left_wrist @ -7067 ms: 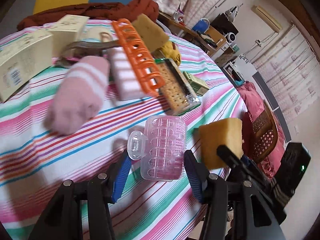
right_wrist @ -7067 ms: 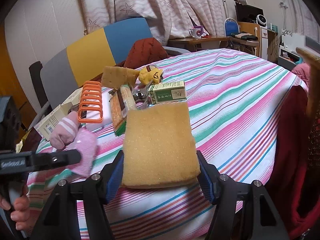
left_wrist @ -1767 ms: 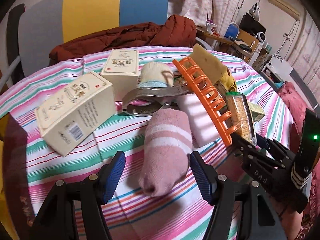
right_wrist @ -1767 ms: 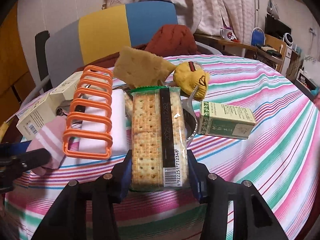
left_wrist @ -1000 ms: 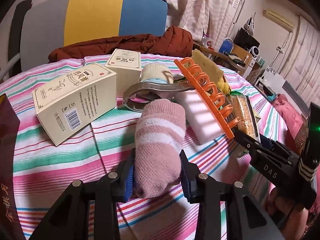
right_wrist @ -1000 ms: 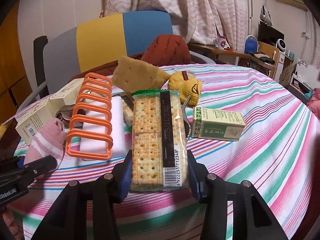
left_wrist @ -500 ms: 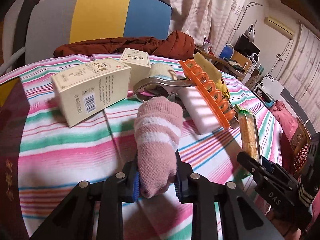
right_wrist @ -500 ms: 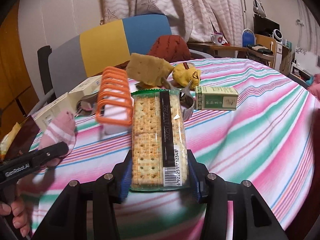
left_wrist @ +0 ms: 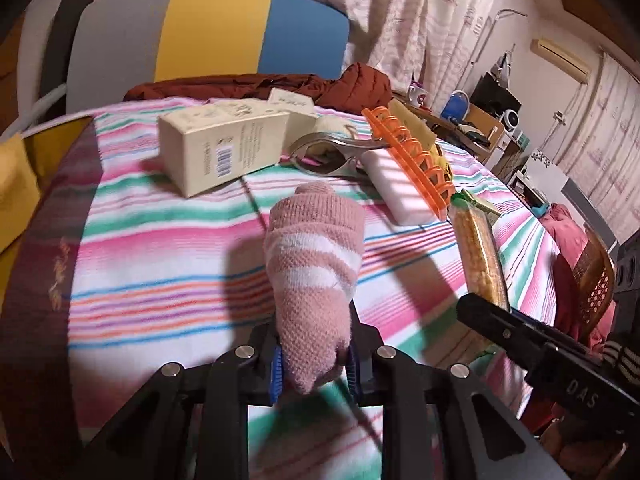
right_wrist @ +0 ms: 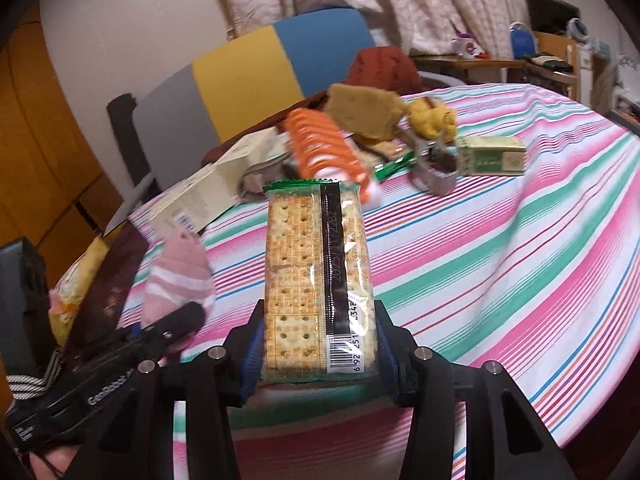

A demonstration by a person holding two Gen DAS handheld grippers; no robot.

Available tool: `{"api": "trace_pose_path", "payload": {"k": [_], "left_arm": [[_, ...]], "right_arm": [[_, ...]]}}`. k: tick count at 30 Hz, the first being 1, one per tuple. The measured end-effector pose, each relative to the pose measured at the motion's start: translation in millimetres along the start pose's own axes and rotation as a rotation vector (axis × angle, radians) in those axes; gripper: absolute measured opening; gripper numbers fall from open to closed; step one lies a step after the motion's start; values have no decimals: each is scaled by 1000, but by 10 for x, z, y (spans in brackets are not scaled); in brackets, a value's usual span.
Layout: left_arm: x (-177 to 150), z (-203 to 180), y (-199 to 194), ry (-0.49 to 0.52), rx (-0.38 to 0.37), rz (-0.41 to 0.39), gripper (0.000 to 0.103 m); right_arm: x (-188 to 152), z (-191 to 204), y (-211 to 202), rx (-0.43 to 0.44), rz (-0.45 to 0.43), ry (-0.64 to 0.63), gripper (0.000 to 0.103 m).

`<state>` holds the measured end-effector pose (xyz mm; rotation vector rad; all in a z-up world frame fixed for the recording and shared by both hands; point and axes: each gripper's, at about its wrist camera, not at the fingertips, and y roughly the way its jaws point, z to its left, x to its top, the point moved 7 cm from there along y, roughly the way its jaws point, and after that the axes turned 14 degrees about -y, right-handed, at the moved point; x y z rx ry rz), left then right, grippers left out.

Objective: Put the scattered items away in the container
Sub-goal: 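Grasp the cracker pack with the right gripper while the left gripper grasps the pink sock, then carry the cracker pack and pink sock over the gold tray with both grippers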

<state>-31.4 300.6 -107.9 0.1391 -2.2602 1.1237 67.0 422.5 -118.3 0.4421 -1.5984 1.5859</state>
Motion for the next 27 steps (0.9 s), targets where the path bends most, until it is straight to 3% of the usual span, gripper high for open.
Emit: {"api": "trace_pose_path", "payload": {"k": [5, 9, 13, 20, 27], "left_arm": [[-117, 82, -224, -30, -30, 15, 22], [-142, 7, -473, -2, -63, -17, 22], [-59, 89, -690, -38, -73, -44, 21], [118, 402, -1093, -81, -39, -94, 21], [377, 887, -1399, -132, 21, -118, 21]], "right_arm": [[-23, 259, -28, 64, 25, -12, 49], [32, 481, -74, 102, 23, -38, 49], [125, 693, -148, 142, 4, -59, 49], [327, 1176, -176, 237, 3, -114, 49], [545, 1881, 103, 349, 62, -177, 49]]}}
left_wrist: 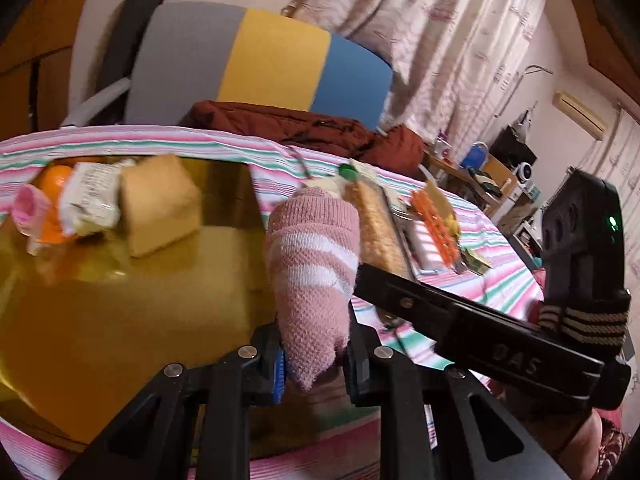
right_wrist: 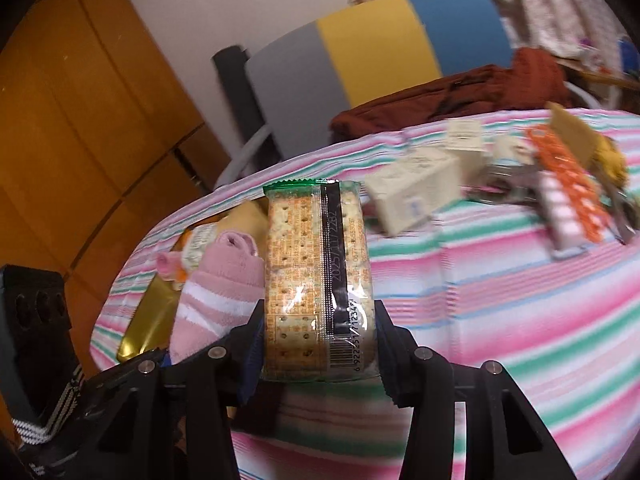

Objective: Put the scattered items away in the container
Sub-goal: 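Carry the cracker pack and pink sock over the gold tray with both grippers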

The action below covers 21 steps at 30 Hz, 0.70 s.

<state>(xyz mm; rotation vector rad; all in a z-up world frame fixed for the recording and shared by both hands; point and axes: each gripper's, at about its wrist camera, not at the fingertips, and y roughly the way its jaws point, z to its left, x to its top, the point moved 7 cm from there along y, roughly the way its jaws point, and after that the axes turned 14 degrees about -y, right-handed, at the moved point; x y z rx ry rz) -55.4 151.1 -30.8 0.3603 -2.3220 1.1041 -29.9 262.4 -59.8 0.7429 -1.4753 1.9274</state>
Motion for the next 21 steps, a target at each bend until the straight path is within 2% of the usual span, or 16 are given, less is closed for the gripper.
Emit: {"api": "trace_pose_path", "payload": {"k": [4, 8, 12, 16, 17, 21], "left_arm": [[199, 336, -78, -64, 26, -10, 21], [352, 777, -46, -137, 93, 4, 21], [436, 1132, 123, -168, 170, 65, 21], [494, 1250, 362, -137, 215, 121, 25], [513, 1259, 418, -131, 227, 134, 27], [536, 1312, 590, -152, 280, 197, 54]], "right_arm": [[197, 245, 333, 40, 44, -20, 49], [341, 307, 632, 48, 80, -1, 49], [473, 270, 885, -2, 103, -22, 49], [603, 217, 1090, -61, 112, -42, 51], [642, 203, 1138, -72, 109, -49, 54], [713, 212, 1165, -98, 97, -76, 60]]}}
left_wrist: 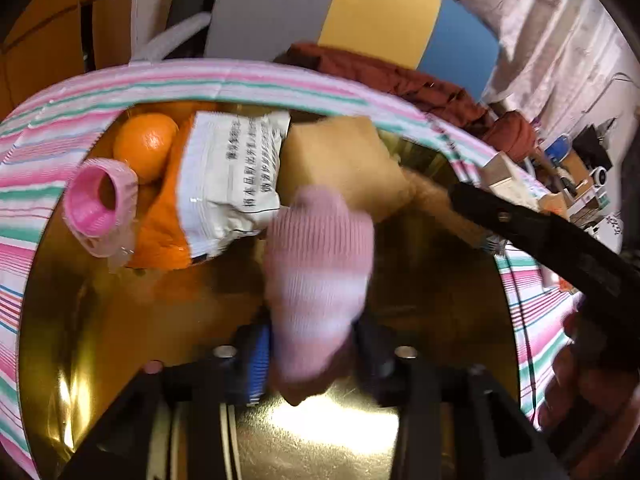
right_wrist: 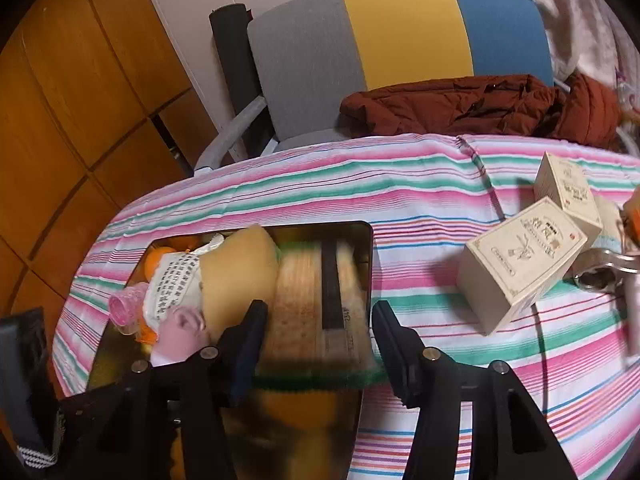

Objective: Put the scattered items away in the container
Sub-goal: 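Carry the cracker pack and pink sock over the gold tray with both grippers, then open the right gripper over the tray while the left gripper releases the sock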

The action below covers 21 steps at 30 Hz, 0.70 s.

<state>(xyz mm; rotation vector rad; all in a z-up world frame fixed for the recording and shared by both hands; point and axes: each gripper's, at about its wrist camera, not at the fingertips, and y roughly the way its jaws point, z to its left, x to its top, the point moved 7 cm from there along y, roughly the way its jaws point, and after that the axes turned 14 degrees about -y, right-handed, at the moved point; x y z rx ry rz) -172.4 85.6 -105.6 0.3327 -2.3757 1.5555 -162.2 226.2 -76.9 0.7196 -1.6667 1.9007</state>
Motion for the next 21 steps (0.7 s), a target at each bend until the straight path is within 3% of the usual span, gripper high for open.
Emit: {"api": "trace_pose_path", "payload": {"k": [2, 11, 13, 14, 19, 20, 21], "left_arm": [[-8, 20, 8, -12, 15, 15, 56], [-21, 176, -148, -99, 30, -25, 56], [-19, 251, -144, -110, 60, -34, 37], [-10, 281, -136, -124, 62, -32, 36], [84, 260, -113, -139, 39, -39, 37], [82, 261, -99, -125, 61, -34, 39], [65, 275, -95, -121, 94, -27, 48]], "right_arm": [[-18, 6, -76, -7, -20, -11, 64], [-236, -89, -439, 15, -90, 57, 64], [-285, -104, -492, 19, -94, 75, 64], [-308, -113, -519, 18, -97, 79, 64], [-382, -155, -606, 15, -108, 87, 64], [-396, -168, -615, 17, -108, 92, 64], [-407, -183, -628, 18, -109, 97, 64]]}}
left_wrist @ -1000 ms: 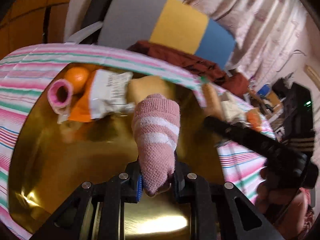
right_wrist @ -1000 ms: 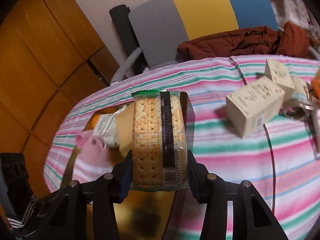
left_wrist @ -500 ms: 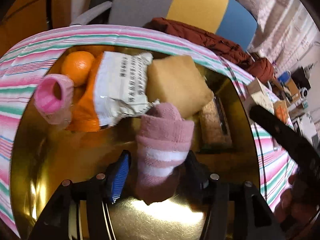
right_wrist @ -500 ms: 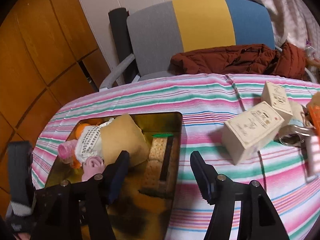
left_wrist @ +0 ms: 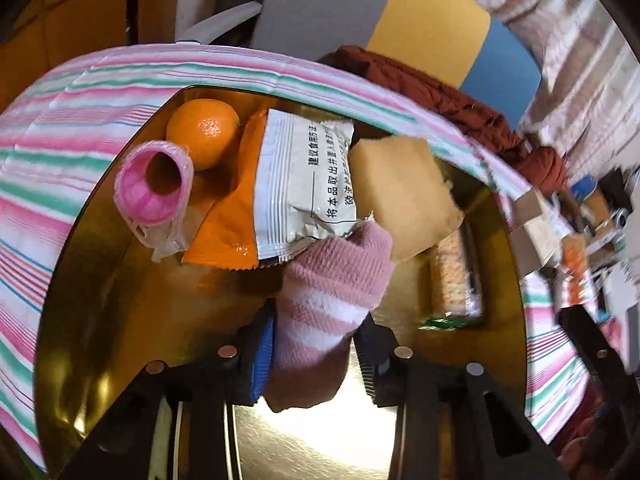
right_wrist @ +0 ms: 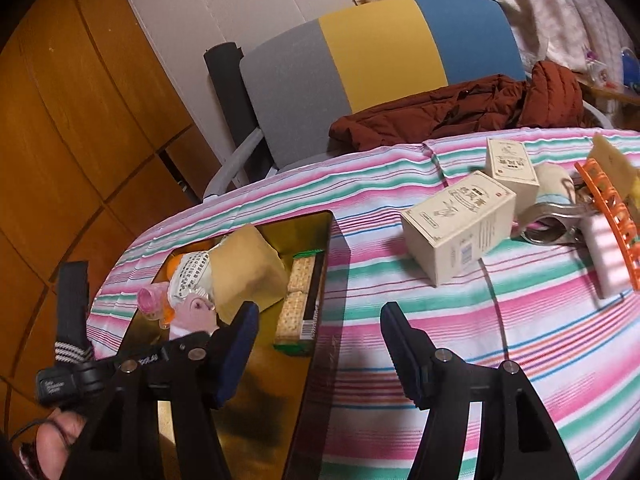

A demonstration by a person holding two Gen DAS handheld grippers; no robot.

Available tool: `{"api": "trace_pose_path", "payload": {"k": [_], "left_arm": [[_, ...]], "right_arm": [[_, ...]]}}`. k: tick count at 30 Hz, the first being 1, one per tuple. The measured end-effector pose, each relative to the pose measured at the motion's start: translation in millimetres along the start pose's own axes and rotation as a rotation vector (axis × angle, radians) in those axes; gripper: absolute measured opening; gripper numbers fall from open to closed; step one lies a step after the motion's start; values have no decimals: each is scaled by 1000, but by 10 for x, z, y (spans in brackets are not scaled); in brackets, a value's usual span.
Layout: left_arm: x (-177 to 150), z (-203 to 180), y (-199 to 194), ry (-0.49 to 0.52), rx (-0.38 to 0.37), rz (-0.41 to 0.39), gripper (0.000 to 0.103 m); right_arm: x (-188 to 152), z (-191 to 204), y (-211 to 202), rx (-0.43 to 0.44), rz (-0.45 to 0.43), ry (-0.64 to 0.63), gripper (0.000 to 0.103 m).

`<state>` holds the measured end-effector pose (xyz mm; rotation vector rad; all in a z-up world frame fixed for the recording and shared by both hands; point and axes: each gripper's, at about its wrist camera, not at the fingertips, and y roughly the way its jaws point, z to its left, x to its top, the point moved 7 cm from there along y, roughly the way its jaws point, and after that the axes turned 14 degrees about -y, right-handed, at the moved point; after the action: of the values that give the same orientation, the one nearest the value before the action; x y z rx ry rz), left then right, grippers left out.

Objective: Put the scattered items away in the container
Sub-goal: 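Open the right gripper over the tray while the left gripper releases the sock, then move both grippers back toward the orange rack and metal clip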

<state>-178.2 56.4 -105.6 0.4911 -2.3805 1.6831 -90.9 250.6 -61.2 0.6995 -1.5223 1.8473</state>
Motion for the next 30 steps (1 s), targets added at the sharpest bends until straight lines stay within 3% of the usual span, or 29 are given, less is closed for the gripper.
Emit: {"api": "trace_pose_path", "payload": {"k": [2, 5, 11, 16, 24, 30], "left_arm": [[-43, 12, -21, -8, 27, 9, 53], [-127, -10, -111, -20, -1, 7, 57], [-215, 38, -276, -45, 0, -40, 58], [-313, 46, -431, -95, -115, -57, 57], [-691, -598, -634, 125, -246, -93, 57], [-975, -1073, -723, 224, -320, -77, 57]], "right_arm": [[-16, -36, -47, 3, -6, 7, 64], [-51, -114, -132, 0, -18, 24, 64], [-185, -301, -225, -14, -14, 69, 65], [-340, -458, -295, -38, -5, 92, 65], [-660, -785, -408, -79, 21, 142, 65], [-874, -1104, -554, -134, 28, 186, 65]]}}
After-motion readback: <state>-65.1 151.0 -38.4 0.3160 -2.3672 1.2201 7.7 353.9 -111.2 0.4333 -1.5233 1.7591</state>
